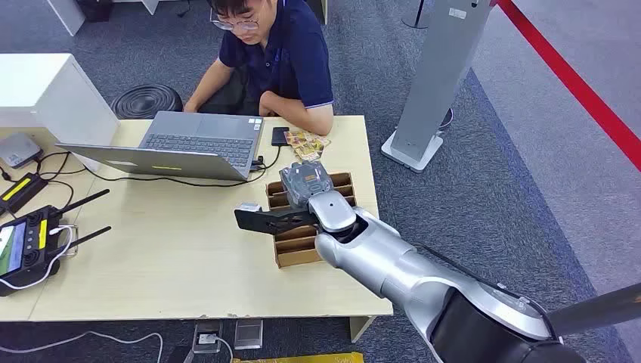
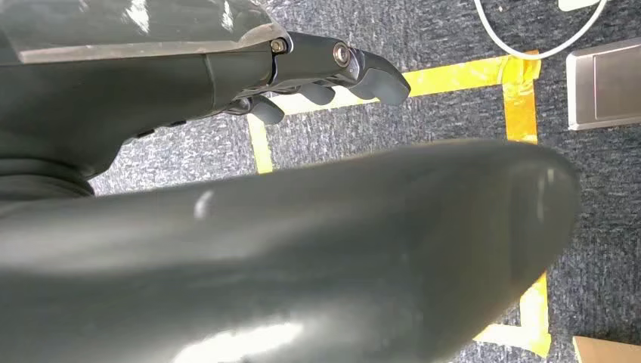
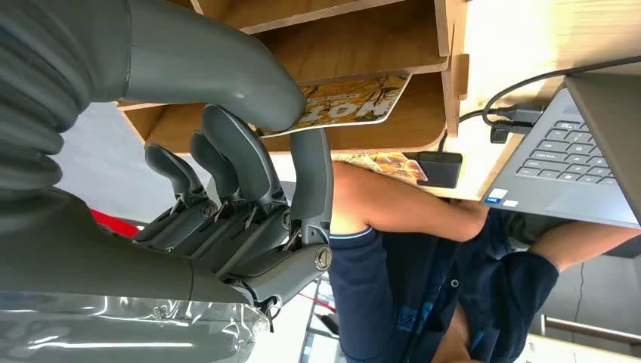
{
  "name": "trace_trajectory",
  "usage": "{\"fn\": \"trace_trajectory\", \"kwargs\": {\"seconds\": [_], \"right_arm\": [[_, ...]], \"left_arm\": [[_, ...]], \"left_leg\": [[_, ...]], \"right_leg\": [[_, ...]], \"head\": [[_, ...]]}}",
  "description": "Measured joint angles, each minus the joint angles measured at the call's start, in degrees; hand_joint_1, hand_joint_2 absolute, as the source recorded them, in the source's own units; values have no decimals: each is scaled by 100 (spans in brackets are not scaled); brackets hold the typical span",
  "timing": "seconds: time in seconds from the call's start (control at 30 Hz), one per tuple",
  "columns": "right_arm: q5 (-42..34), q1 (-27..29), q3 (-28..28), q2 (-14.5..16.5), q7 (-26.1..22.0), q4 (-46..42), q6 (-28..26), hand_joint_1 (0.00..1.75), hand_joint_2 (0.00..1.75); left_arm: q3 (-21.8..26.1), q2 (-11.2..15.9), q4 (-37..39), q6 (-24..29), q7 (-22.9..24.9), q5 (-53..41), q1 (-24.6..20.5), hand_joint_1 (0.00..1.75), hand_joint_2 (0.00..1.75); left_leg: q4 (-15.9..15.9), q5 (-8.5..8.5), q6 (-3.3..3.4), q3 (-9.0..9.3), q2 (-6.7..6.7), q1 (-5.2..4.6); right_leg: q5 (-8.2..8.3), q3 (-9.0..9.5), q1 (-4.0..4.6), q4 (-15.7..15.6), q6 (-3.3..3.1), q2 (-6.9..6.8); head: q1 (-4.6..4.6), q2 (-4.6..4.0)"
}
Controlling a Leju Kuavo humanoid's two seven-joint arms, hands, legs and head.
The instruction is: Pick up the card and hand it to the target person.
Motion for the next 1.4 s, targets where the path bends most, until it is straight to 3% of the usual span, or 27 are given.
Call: {"fn": "trace_trajectory", "kwargs": {"seconds": [0.23,0.37,0.77,1.1,1.23,1.4], "right_arm": [[-156,-85,-60,-5,-24,-3,103,159,175],[-493,-193,-194,-101,226,-166,191,159,175],[-616,-377,-855,-884,1296,-2096,457,159,175],[-603,-263,-1225,-1281,1565,-3368,763,159,175],[-377,-212,-1274,-1308,1492,-3476,503,159,175],[319,-185,-1329,-1292,1149,-3225,-494,159,175]], "left_arm": [[0,1,0,28,-2,29,4,0,0],[0,1,0,38,-19,85,38,0,0],[0,16,2,29,-99,239,154,0,0],[0,16,2,-5,-105,270,196,0,0],[0,16,2,-22,-89,261,188,0,0],[0,13,2,-38,-82,214,152,0,0]], "left_leg": [[0,0,0,-1,0,0],[0,0,0,-3,0,0],[1,0,0,-2,0,0],[1,0,0,-3,0,0],[1,0,0,-3,0,0],[1,0,0,-5,-1,0]], "right_leg": [[0,0,0,0,0,0],[0,-2,0,0,0,0],[1,-4,0,-1,0,0],[1,-4,0,-1,0,0],[1,-4,0,-1,0,0],[1,-3,0,-1,0,-1]], "head": [[-2,0],[-4,0],[-5,0],[-2,0],[-4,0],[-2,0]]}}
